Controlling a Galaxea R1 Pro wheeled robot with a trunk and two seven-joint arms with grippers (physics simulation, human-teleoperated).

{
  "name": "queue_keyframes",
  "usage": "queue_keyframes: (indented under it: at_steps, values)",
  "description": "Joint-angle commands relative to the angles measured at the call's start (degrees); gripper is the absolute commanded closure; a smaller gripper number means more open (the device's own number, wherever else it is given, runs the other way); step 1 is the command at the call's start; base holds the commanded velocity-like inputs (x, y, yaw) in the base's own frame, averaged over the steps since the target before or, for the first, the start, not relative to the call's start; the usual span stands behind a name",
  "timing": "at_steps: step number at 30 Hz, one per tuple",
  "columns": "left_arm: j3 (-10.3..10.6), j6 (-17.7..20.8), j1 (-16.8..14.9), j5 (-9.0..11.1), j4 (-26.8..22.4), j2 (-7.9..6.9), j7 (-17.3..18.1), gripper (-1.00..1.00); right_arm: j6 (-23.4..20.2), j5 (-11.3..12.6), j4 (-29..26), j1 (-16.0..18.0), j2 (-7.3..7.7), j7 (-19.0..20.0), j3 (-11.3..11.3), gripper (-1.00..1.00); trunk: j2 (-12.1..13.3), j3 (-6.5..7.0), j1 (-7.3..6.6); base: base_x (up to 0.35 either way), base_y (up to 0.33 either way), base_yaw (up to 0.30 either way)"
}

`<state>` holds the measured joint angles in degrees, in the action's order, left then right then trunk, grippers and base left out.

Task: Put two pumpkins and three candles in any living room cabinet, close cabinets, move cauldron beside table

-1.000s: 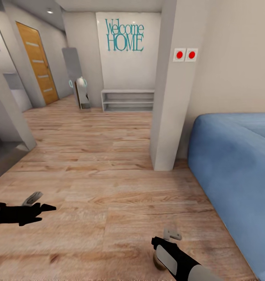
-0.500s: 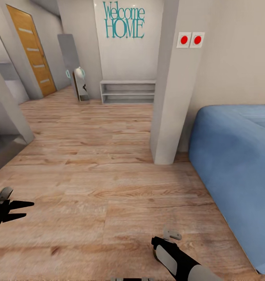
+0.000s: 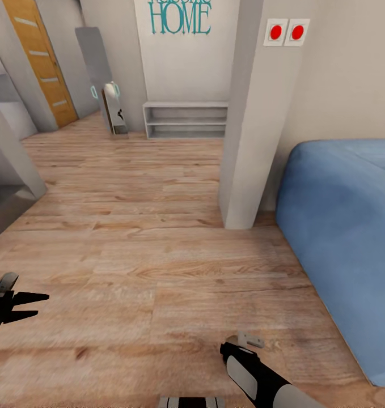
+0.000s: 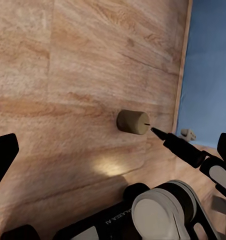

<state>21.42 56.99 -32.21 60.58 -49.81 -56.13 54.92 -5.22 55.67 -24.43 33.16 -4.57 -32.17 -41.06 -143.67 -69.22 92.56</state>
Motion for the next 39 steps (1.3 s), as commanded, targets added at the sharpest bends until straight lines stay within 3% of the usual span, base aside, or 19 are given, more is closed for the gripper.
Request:
queue_keyframes:
  at_steps: [1,19,39]
  values:
    - [0.3,0.2,-0.1,0.2,0.1,-0.05,0.2,-1.00,-0.3,0.1,-0.1,0.1,0.04,-0.4,-0.5,-1.00,0.0,-0.28,0.01,0.000,0.000,0.000]
    - [0.4,0.2,-0.1,0.3,0.0,0.07,0.3,-1.00,-0.3,0.1,-0.1,0.1,0.01,-0.4,-0.5,-1.00,-0.3,-4.26,0.48,0.000,0.000,0.000]
    - [0.4,0.1,-0.1,0.8,0.1,0.04,0.4,-1.00,-0.3,0.1,-0.1,0.1,0.09,1.9,-0.4,-1.00,-0.3,-4.26,0.48,0.076,0.002,0.000]
